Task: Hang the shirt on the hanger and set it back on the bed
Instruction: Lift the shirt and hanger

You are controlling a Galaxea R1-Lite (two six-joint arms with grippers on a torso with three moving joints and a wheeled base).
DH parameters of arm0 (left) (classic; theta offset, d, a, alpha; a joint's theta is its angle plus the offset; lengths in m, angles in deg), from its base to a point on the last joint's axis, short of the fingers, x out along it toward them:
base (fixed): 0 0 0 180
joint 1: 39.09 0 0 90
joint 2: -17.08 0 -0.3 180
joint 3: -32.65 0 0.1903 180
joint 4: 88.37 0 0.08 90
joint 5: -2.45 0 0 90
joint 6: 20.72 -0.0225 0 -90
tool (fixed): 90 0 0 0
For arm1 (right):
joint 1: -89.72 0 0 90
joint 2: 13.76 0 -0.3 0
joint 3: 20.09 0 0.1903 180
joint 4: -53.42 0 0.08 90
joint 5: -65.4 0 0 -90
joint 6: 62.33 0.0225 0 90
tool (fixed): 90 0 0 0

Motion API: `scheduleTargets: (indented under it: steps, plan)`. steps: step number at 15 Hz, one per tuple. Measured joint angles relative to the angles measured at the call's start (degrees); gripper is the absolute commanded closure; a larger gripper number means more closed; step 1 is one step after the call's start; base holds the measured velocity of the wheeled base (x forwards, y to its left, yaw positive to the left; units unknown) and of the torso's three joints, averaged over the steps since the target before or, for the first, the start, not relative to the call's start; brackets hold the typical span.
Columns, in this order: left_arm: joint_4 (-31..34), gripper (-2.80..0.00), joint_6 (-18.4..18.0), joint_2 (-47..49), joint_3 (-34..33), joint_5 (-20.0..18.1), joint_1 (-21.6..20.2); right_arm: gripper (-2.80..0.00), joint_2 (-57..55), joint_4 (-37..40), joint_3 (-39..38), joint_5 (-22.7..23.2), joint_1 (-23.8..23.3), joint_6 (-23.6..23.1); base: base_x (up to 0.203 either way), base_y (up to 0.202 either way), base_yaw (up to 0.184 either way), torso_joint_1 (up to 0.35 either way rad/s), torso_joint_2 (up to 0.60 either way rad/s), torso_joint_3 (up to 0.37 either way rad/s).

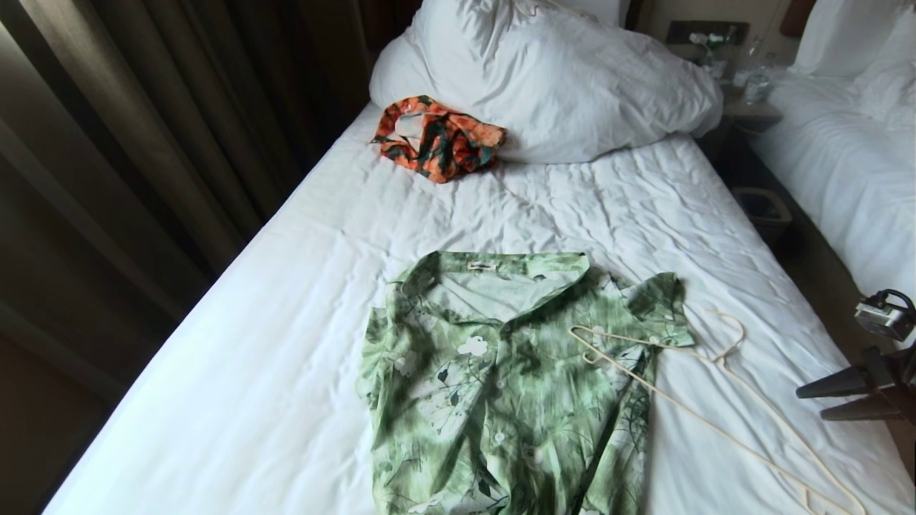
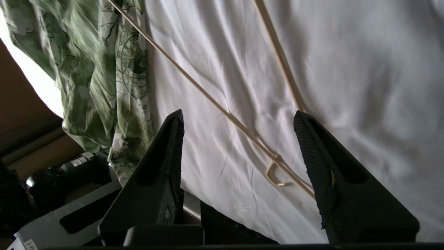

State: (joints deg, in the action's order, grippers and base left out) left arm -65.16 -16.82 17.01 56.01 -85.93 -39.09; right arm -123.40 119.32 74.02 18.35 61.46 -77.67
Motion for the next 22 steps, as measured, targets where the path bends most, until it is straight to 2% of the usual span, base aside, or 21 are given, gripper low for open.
scheduleTargets:
  steps: [1, 3, 5, 7, 12, 15, 19, 22]
  plan:
    - [0.0, 0.00, 0.0, 0.0, 0.0, 0.0, 0.0, -2.80, -1.1, 0.2, 0.5, 2.1, -0.5, -1.9, 0.000, 0.000, 0.000, 0.000, 0.00, 0.000]
    - [0.0, 0.00, 0.0, 0.0, 0.0, 0.0, 0.0, -2.80, -3.6, 1.5, 0.6, 5.6, -1.9, -8.8, 0.000, 0.000, 0.000, 0.000, 0.00, 0.000]
    - [0.0, 0.00, 0.0, 0.0, 0.0, 0.0, 0.0, -2.80, -6.5, 2.9, 0.8, 7.4, -2.3, -15.2, 0.000, 0.000, 0.000, 0.000, 0.00, 0.000]
    - [0.0, 0.00, 0.0, 0.0, 0.0, 0.0, 0.0, -2.80, -9.4, 3.0, 1.2, 10.3, -2.0, -18.9, 0.000, 0.000, 0.000, 0.000, 0.00, 0.000]
    - [0.0, 0.00, 0.0, 0.0, 0.0, 0.0, 0.0, -2.80, -12.8, 3.1, 1.5, 14.8, -0.4, -23.7, 0.000, 0.000, 0.000, 0.000, 0.00, 0.000]
    - [0.0, 0.00, 0.0, 0.0, 0.0, 0.0, 0.0, -2.80, -13.8, 3.1, 0.9, 15.1, 0.7, -26.3, 0.000, 0.000, 0.000, 0.000, 0.00, 0.000]
    - [0.0, 0.00, 0.0, 0.0, 0.0, 0.0, 0.0, -2.80, -15.5, 3.0, -1.4, 15.3, 1.8, -33.2, 0.000, 0.000, 0.000, 0.000, 0.00, 0.000]
    - [0.0, 0.00, 0.0, 0.0, 0.0, 0.0, 0.0, -2.80, -16.7, 3.0, -2.0, 16.2, 3.3, -34.3, 0.000, 0.000, 0.000, 0.000, 0.00, 0.000]
